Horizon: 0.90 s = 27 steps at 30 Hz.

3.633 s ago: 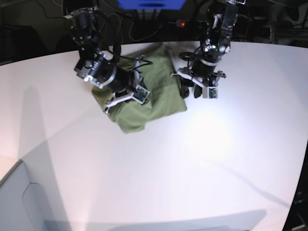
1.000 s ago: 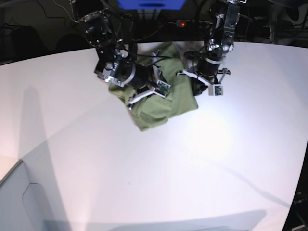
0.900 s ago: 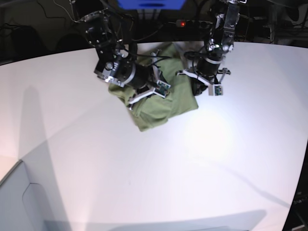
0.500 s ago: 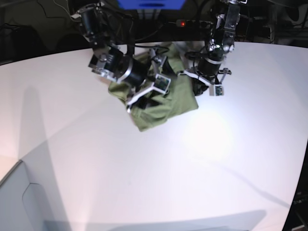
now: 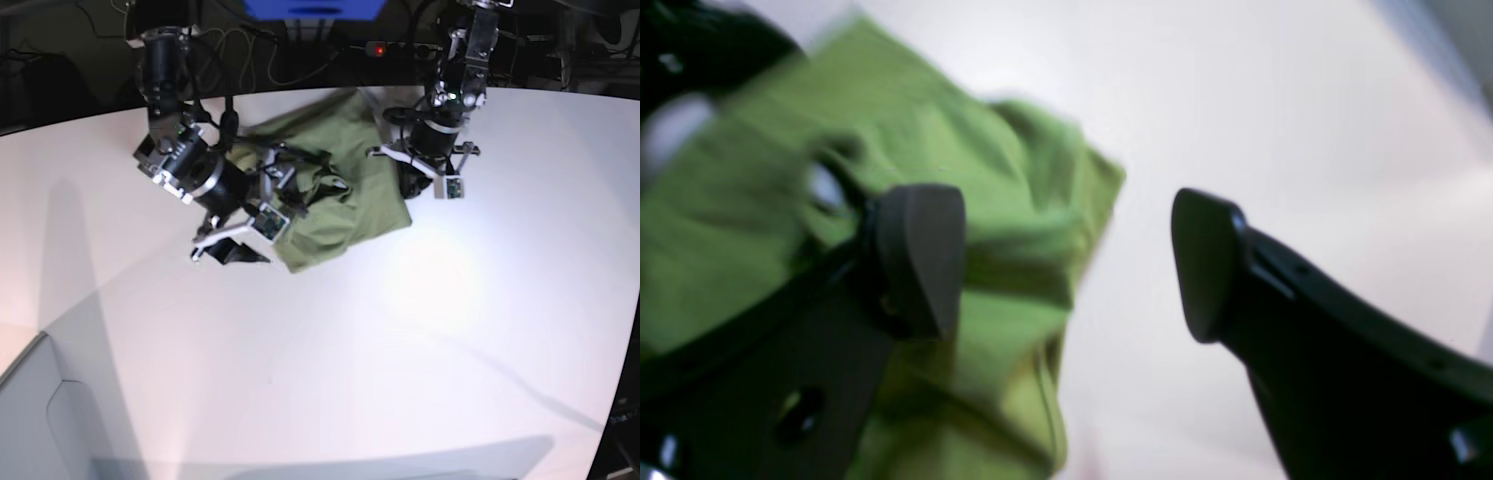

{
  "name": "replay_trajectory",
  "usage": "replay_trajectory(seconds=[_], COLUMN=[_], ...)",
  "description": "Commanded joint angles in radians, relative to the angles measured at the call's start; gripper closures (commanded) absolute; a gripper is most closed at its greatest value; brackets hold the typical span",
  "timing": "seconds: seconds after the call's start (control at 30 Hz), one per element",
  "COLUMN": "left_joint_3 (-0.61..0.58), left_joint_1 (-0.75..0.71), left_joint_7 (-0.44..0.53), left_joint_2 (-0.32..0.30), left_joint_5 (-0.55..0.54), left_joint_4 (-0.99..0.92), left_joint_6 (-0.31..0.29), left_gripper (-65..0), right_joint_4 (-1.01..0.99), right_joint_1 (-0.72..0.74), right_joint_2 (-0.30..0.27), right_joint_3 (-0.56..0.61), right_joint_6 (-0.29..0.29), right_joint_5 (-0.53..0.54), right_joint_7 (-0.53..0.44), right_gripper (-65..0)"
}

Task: Fold the T-shirt properly
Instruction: 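Press the folded end onto the bundle with the right gripper, then open the right gripper and lift it off the bundle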

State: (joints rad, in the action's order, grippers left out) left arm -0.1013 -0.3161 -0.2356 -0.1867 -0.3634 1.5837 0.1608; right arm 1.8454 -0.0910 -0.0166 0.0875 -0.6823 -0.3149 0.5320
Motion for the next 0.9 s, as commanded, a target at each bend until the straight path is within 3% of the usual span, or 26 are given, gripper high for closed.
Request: replay_trajectory(seconds=[0.0, 0.23, 0.33, 0.43, 0.87], left_joint_3=[0.002, 0.002, 0.002, 0.002, 0.002], left_joint_1=[-0.007, -0.008, -0.008, -0.007, -0.016], left_joint_7=[-0.011, -0.011, -0.011, -0.011, -0.011], left_joint_2=[-0.004, -0.004, -0.004, -0.004, -0.004], left_joint_5=[0.000, 0.000, 0.000, 0.000, 0.000], left_joint_4=[0.011, 0.042, 0.056, 0.056, 0.142], left_joint_6=[0.006, 0.006, 0.006, 0.006, 0.006], left_gripper=[0.0, 0.0, 0.0, 0.0, 0.0], right_joint_4=[-0.006, -0.094, -0.092, -0.082, 0.182], right_joint_1=[0.020, 0.037, 0.029, 0.007, -0.177], right_joint_2=[0.004, -0.006, -0.006, -0.004, 0.000], right_joint_3=[-0.001, -0.001, -0.001, -0.002, 0.027], right_joint_6=[-0.016, -0.016, -0.016, -0.016, -0.016], right_joint_5=[0.016, 0.016, 0.016, 0.016, 0.016], right_joint_7=[-0.026, -0.026, -0.026, -0.026, -0.026], right_gripper=[-46.7, -44.7, -28.4, -1.3, -0.1])
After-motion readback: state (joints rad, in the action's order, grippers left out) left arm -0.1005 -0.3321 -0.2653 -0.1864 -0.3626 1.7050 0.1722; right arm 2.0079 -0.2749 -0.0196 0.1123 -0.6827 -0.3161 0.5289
